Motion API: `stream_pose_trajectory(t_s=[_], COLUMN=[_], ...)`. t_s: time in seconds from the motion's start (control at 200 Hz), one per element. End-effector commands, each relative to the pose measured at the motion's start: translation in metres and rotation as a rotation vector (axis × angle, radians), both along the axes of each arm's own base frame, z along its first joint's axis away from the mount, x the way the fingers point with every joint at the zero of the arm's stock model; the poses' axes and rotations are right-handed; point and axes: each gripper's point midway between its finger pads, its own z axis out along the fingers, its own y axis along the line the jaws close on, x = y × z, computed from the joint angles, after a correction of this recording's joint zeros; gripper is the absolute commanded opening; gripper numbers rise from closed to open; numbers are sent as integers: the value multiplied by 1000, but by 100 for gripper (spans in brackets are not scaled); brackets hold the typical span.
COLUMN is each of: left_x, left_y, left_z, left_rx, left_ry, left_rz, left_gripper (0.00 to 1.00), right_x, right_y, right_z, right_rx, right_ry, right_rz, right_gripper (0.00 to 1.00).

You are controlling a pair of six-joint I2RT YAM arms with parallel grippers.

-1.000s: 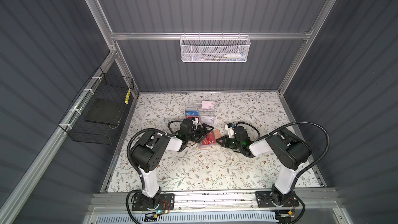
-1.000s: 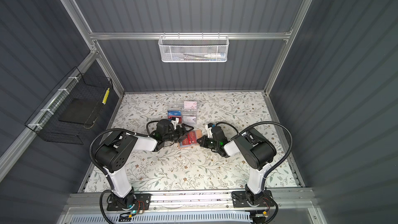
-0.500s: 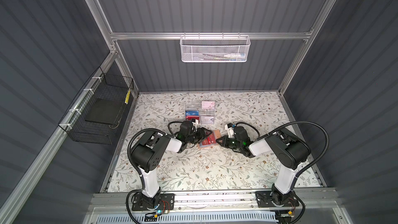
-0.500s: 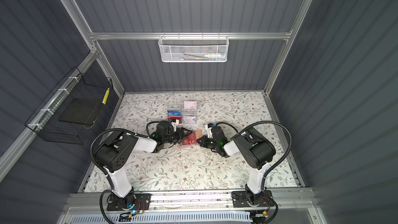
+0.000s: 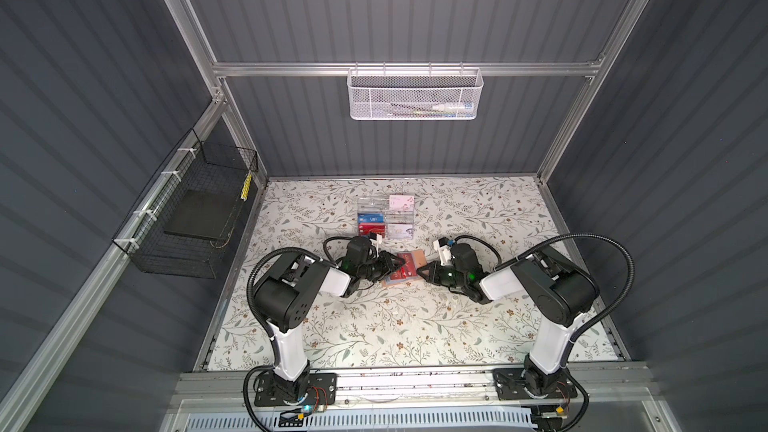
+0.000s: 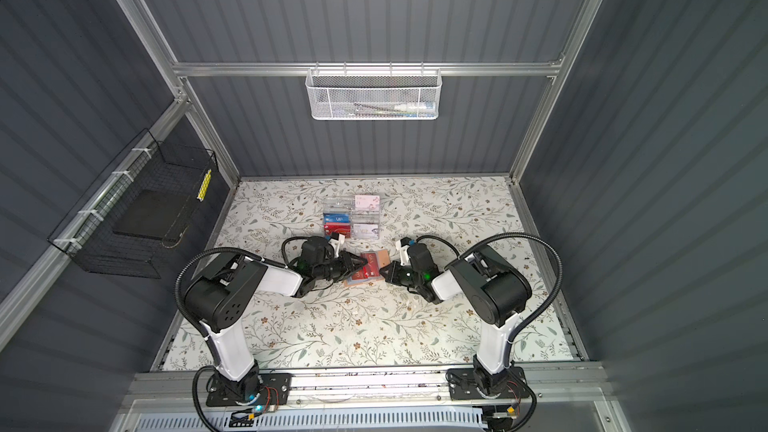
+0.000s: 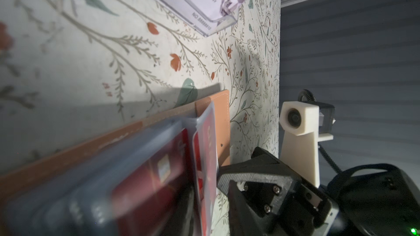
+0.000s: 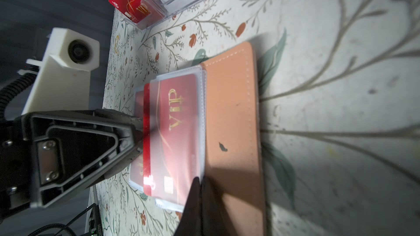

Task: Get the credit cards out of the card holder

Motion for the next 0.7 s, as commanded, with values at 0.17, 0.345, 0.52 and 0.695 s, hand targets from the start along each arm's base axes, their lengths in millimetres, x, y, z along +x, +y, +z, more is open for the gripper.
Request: stream_pose_trajectory(t_s=[0.17,0.345,0.52,0.695], left_x=[-24,-26,-26,-27], left_y=[18,18,19,20], left_z=[-48,-49,-47,-45], left_rx=[109,112,118,123], left_ry=[134,135,128,122], left_rz=[-5,-7,-13,-18], left_gripper=[10,0,0,0], right_x=[0,0,0,1], right_y=[4,5,4,2], right_z=[-3,-2,-1,-1], right_rx=[2,3,1,-3], right_ry=[15,12,10,10], right_rz=[13,15,15,10], right_gripper=[3,3,7,10])
